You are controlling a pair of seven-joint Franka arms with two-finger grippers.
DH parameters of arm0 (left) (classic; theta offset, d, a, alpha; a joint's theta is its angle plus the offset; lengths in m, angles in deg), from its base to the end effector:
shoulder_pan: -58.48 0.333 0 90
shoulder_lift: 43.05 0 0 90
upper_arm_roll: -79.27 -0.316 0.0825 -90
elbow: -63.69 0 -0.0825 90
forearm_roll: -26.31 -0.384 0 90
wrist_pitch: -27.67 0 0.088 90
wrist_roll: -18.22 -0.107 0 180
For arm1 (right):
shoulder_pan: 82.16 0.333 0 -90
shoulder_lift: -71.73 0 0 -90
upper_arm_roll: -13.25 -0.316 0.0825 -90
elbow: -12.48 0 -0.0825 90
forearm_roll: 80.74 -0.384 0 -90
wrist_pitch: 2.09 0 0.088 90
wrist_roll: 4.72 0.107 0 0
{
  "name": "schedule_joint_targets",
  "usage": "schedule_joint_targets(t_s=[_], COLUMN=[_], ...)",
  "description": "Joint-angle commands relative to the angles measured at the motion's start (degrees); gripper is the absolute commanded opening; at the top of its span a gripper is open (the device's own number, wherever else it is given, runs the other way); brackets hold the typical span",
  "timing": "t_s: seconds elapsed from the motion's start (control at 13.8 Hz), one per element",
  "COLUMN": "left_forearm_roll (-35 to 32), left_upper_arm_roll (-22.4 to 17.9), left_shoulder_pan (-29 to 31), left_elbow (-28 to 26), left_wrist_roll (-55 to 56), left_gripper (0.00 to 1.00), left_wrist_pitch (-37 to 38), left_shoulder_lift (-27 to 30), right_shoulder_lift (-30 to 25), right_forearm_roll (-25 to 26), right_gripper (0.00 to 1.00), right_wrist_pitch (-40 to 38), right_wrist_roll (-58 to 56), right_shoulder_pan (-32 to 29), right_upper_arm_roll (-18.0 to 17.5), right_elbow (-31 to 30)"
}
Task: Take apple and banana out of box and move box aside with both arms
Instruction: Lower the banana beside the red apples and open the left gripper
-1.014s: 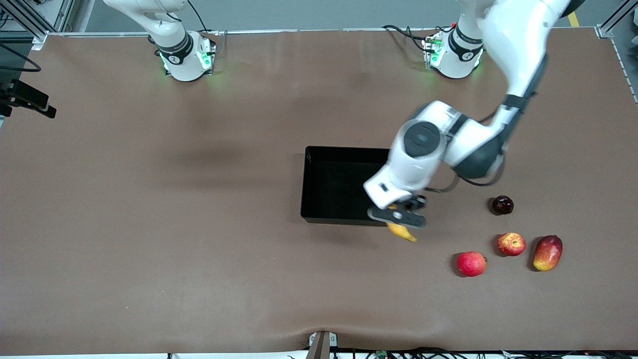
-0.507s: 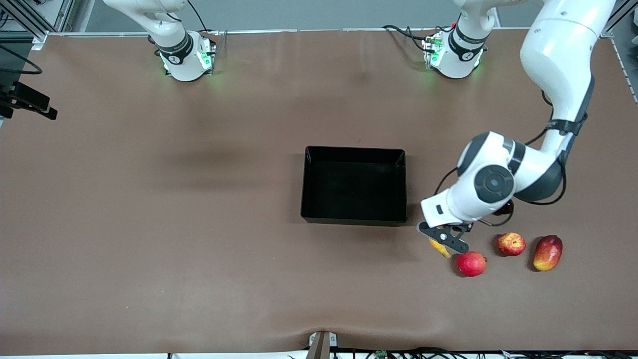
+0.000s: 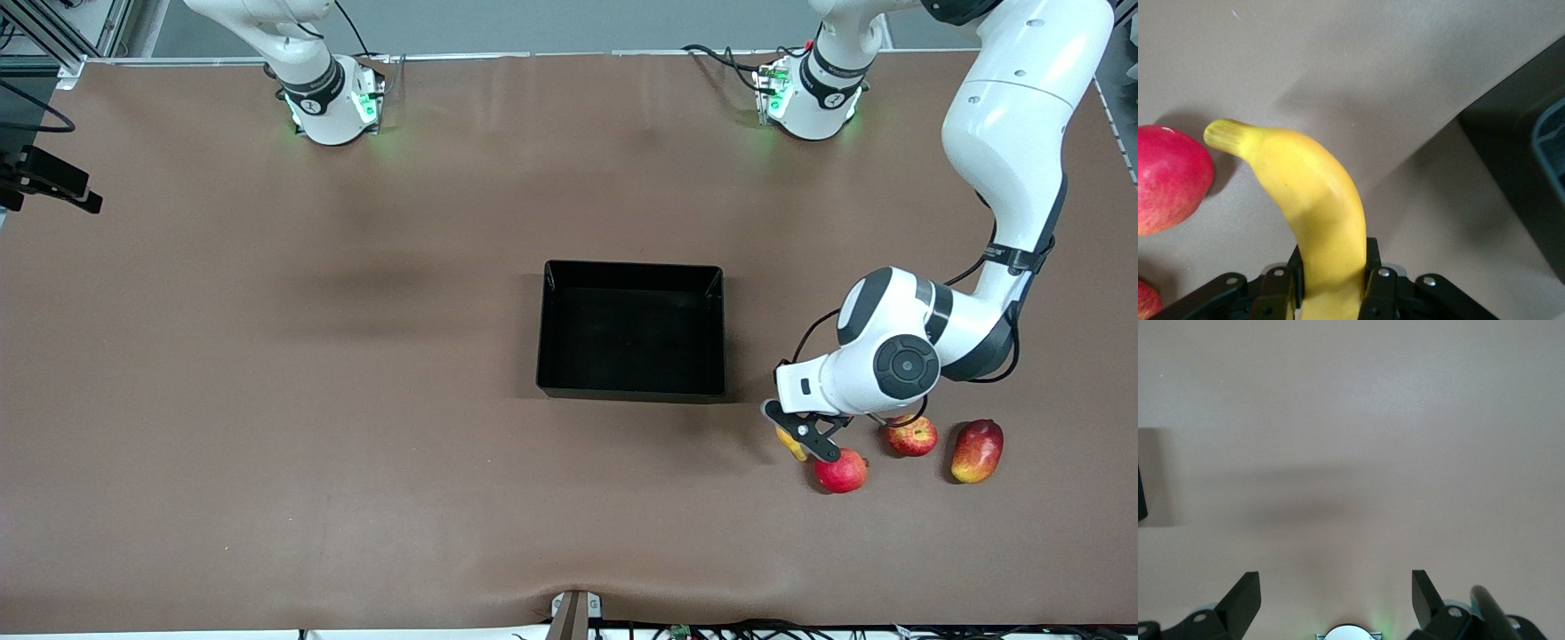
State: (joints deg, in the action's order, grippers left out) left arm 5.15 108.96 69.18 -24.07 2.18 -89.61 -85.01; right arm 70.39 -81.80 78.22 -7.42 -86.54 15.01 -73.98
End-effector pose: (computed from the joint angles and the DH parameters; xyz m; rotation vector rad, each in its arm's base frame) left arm 0.6756 -0.1533 0.2557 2.9192 -1.0798 -0.1718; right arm 0.5266 -0.0546 0.6517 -3.1122 0.0897 0.1281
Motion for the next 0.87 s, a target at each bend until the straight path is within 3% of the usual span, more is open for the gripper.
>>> schedule_joint_targets(t_s=[0.0, 0.65, 0.8], left_forearm_roll=[-2.4, -7.4, -7.4], left_upper_arm_roll=[-0.6, -2.3, -2.4], left_shoulder_pan=[0.7, 1.3, 1.3], left_elbow=[-0.5, -1.4, -1.4], left_wrist_roll=[-1.6, -0.9, -0.7], left_gripper=[0.0, 0.0, 0.1], left_wrist_pitch=[0.0, -5.3, -6.8], left_shoulder_lift=[-0.7, -3.9, -4.3], right_shoulder_lift=[0.3, 0.3, 0.3], right_forearm_roll=[-0.1, -0.1, -0.1], right_gripper=[1.0, 1.0, 1.0], right_wrist_pitch=[-0.2, -0.2, -0.2], right_wrist_roll=[-0.3, -0.3, -0.3], right_shoulder_pan=[-0.9, -0.9, -0.9], right_upper_arm_roll=[-0.6, -0.6, -0.6], right_elbow=[0.9, 0.9, 0.9])
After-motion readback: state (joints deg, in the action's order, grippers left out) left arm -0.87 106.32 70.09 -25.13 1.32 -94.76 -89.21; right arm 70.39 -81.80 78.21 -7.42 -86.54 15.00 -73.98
